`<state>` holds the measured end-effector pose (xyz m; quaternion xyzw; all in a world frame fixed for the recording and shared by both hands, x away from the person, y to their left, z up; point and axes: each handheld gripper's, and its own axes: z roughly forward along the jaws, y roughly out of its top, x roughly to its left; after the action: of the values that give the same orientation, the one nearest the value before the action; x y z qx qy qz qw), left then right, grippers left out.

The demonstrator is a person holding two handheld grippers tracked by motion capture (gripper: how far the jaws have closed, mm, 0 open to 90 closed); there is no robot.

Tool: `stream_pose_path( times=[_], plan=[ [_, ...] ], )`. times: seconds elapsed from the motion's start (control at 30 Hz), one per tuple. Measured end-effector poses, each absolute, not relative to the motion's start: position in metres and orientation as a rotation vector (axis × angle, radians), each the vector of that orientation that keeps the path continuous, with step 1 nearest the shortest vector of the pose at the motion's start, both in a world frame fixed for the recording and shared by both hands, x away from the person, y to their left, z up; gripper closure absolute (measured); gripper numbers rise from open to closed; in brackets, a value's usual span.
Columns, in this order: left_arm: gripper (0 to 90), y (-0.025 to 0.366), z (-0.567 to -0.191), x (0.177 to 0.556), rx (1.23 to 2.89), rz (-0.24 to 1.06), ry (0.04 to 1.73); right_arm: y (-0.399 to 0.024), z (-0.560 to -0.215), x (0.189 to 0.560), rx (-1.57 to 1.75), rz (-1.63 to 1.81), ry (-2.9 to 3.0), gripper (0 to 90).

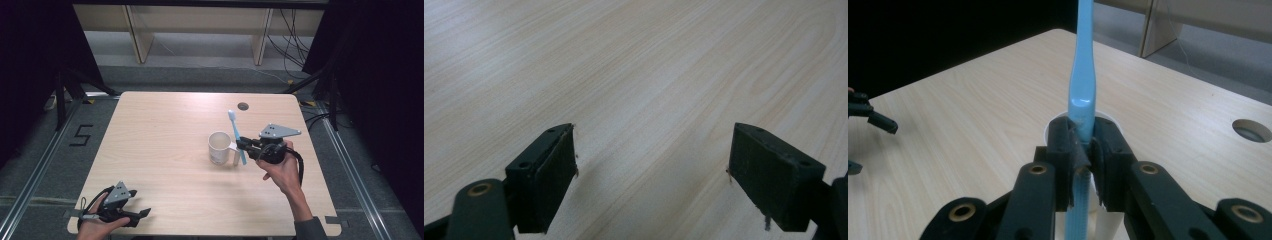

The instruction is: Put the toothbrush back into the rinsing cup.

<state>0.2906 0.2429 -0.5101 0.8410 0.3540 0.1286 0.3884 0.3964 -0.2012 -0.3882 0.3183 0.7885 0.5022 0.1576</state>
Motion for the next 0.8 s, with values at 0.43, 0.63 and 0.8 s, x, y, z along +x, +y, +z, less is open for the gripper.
stream_pose_path(
  times=[0.43,0.63,0.8],
  plan=[
    [18.3,0.243,-0.510,0.291,2.141,0.329,0.901,-0.197,-0.383,0.417,0.924,1.444,2.204,79.6],
    [18.3,0.243,-0.510,0.291,2.151,0.333,0.905,-0.196,-0.384,0.425,0.927,1.443,2.197,79.6],
    [18.3,0.243,-0.510,0.291,2.143,0.328,0.907,-0.194,-0.383,0.431,0.935,1.445,2.172,79.6]
  ],
)
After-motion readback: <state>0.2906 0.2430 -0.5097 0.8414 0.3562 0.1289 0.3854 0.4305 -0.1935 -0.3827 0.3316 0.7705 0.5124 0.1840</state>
